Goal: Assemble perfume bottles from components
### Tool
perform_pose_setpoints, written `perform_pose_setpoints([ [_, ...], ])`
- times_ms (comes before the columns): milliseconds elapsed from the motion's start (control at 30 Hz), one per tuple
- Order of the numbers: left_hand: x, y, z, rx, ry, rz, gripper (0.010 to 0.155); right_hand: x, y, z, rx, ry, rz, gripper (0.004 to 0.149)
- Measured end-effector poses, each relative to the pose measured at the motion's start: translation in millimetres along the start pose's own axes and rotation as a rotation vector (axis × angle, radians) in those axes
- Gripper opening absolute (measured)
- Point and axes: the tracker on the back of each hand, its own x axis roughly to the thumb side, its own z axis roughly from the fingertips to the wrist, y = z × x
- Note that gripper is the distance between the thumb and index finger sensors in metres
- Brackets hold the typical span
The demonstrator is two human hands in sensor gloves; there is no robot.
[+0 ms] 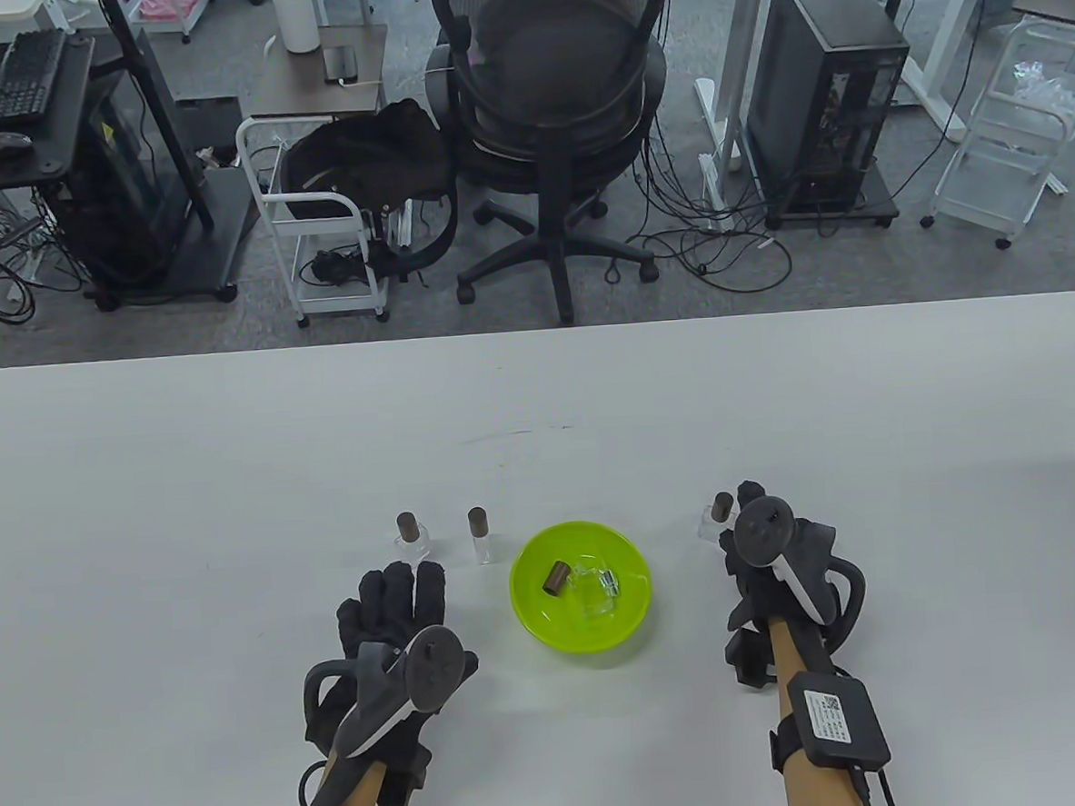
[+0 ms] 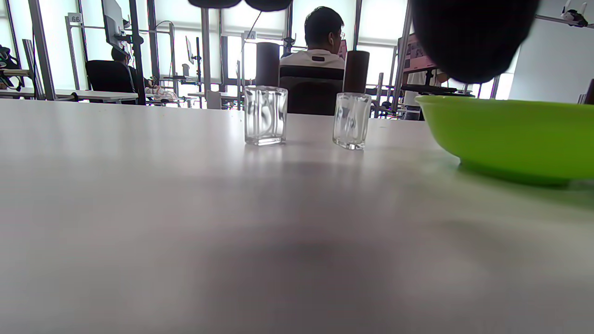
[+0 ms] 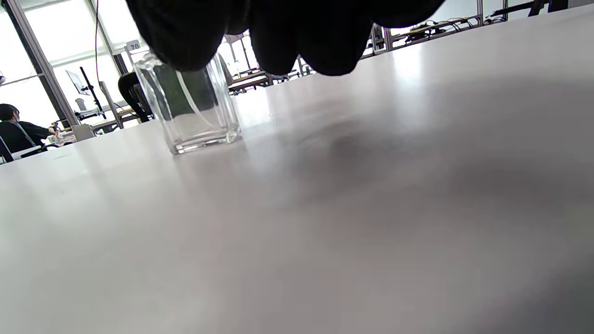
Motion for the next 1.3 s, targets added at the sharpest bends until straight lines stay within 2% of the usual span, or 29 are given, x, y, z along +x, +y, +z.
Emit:
perform_pose_setpoints([
  [133, -2, 1, 0, -0.001, 0.009, 0.006, 0.102, -2, -18, 12, -0.081, -0.044, 0.068, 0.068],
  [233, -4, 2, 1, 0.003, 0.015, 0.017, 0.102, 6, -42, 25, -0.194, -0.081, 0.080, 0.070],
  [333, -4, 3, 1, 0.003, 0.018, 0.015, 0.102, 26, -61, 41, -0.263, -0.147, 0.048, 0.070],
  [433, -3, 2, 0, 0.002, 0.017, 0.011, 0.102, 57, -65, 58, -0.264, -0.238, 0.081, 0.067],
  [533, -3, 3, 1, 0.002, 0.014, 0.007, 0.102, 91, -52, 77, -0.186, -0.359, 0.146, 0.067],
  [633, -3, 2, 1, 0.002, 0.012, 0.005, 0.102, 126, -27, 93, -0.060, -0.449, 0.270, 0.069],
  [800, -3, 3, 2, 0.003, 0.011, 0.005, 0.102, 160, 7, 99, 0.046, -0.474, 0.436, 0.069],
  [1000, -4, 3, 2, 0.002, 0.012, 0.013, 0.102, 167, 31, 93, 0.090, -0.401, 0.578, 0.071],
  [1300, -3, 2, 3, -0.007, 0.015, 0.002, 0.102, 175, 45, 95, 0.071, -0.399, 0.657, 0.073],
])
